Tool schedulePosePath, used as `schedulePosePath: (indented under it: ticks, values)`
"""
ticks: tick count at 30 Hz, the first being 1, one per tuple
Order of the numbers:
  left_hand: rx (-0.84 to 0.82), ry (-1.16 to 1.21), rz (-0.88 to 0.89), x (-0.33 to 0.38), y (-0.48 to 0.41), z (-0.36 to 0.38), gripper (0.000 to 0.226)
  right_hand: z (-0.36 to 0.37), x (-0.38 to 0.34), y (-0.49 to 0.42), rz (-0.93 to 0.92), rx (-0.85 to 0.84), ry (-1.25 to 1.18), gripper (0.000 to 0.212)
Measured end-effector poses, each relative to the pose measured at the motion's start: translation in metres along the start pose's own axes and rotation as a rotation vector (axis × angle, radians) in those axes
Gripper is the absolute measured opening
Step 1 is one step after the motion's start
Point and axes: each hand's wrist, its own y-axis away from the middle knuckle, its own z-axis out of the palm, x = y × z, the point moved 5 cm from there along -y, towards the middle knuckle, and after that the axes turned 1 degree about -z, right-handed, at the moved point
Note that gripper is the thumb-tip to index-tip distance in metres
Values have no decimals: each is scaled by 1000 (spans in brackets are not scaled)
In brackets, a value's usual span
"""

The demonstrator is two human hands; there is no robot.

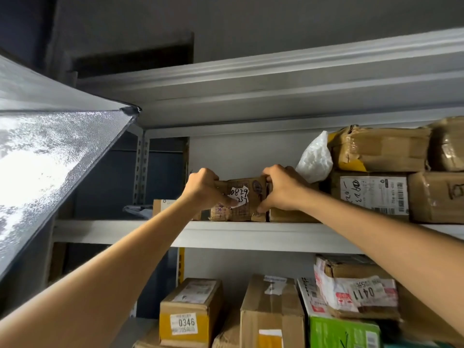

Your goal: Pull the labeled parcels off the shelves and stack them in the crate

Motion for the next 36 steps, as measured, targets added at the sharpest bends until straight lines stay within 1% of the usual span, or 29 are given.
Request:
schedulePosePath:
  ticks: [2,3,4,6,7,9,11,12,13,14,16,19,20,21,24,25,26,28,29,32,33,36]
  values:
    - [37,24,-10,5,6,-8,64,-6,-1,6,15,7,-88,79]
    - [56,45,-19,6,11,-13,63,-8,-2,9,18,17,-136,78]
    - [75,73,-29,6,14,-17,63,-11,-5,13,18,34,-177,73]
    - [125,149,-54,4,21,-26,59,-16,-13,21,3,94,-253,55]
    - [162,191,-91,2,24,-31,57,-19,-17,26,4,140,-287,48]
    - [231,287,-228,-5,25,-41,60,-25,-22,32,46,274,-342,45]
    - [207,376,-333,-5,25,-44,55,-31,-21,32,158,405,-415,42]
    - [158,403,-367,-4,26,-43,49,-31,-20,31,223,406,-466,46]
    - [94,416,-396,-2,27,-40,42,-28,-20,30,281,359,-520,52]
    - [34,423,-419,-1,29,-37,36,-23,-20,30,325,274,-569,56]
    - [-36,450,-438,0,30,-36,32,-14,-24,32,363,146,-647,59]
    - [-81,472,-453,3,35,-38,28,-7,-27,36,411,83,-719,79]
    - [-94,462,-462,3,39,-38,24,-5,-28,36,422,65,-750,79]
    - [-108,464,-475,3,42,-37,22,-3,-30,36,433,52,-797,72]
    - [-124,551,-481,4,47,-38,16,-1,-34,41,480,15,-996,34]
    - [-115,576,-477,2,49,-39,15,2,-35,45,489,-49,-1070,27]
    - [-106,604,-471,0,52,-39,14,4,-37,51,483,-112,-1137,24]
    - [-94,685,-453,-6,63,-35,13,8,-36,62,434,-151,-1215,15]
    - [-84,730,-437,-11,70,-32,13,11,-33,66,406,-131,-1229,16]
    - [-110,832,-358,-23,88,-18,22,15,-23,71,311,-28,-1234,38]
    - [-125,848,-330,-27,93,-15,28,17,-22,72,285,-43,-1234,42]
    - [-114,887,-249,-38,105,-8,43,27,-26,79,164,-158,-1186,54]
